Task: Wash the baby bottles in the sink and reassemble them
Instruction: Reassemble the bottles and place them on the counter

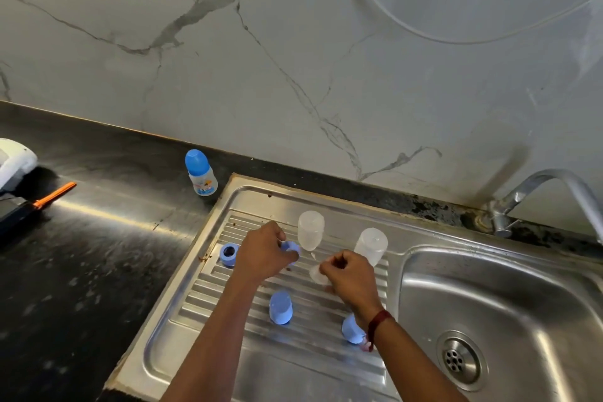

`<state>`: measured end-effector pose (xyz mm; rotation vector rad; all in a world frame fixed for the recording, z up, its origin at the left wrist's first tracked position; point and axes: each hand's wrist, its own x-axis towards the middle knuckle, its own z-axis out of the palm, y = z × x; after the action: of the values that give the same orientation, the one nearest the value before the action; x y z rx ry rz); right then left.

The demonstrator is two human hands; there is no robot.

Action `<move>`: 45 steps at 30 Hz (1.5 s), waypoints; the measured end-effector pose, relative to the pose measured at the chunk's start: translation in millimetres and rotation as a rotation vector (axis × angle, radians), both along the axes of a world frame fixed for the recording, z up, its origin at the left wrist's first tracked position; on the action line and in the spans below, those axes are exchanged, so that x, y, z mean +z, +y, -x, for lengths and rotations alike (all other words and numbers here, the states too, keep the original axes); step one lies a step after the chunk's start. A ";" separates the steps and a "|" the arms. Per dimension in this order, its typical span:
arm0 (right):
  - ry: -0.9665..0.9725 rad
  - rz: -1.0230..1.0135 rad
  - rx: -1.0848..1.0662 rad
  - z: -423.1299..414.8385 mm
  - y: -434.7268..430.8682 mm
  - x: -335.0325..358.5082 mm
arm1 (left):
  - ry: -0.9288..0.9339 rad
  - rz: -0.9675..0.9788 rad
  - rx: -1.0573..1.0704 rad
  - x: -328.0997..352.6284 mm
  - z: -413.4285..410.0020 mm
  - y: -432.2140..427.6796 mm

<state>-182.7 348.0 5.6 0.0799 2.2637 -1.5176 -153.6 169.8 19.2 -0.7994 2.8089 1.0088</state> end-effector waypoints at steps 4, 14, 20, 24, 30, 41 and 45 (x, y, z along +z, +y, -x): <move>-0.248 0.343 -0.098 -5.7 13.4 17.0 | 0.211 -0.550 0.144 25.9 -20.0 13.6; -0.219 0.521 -0.142 -21.0 42.2 17.5 | 0.452 -1.337 0.397 19.9 -44.7 76.5; -0.108 0.364 -0.032 -26.5 55.1 22.8 | 0.415 -1.276 0.389 12.4 -43.6 92.1; -0.044 0.354 0.073 -30.0 57.8 36.5 | 0.377 -1.251 0.383 9.5 -46.6 96.1; -0.011 0.292 0.084 -30.3 55.9 38.4 | 0.352 -1.234 0.376 5.8 -47.9 103.4; 0.121 0.271 0.045 -32.0 57.1 32.4 | 0.338 -1.174 0.361 -2.7 -45.7 108.8; 0.120 0.211 0.052 -26.8 55.3 28.6 | 0.338 -1.168 0.351 -3.5 -43.8 111.2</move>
<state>-155.9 403.3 34.2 -0.1327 2.1622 -1.7654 -109.8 281.0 15.7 -0.9386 1.6591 2.5848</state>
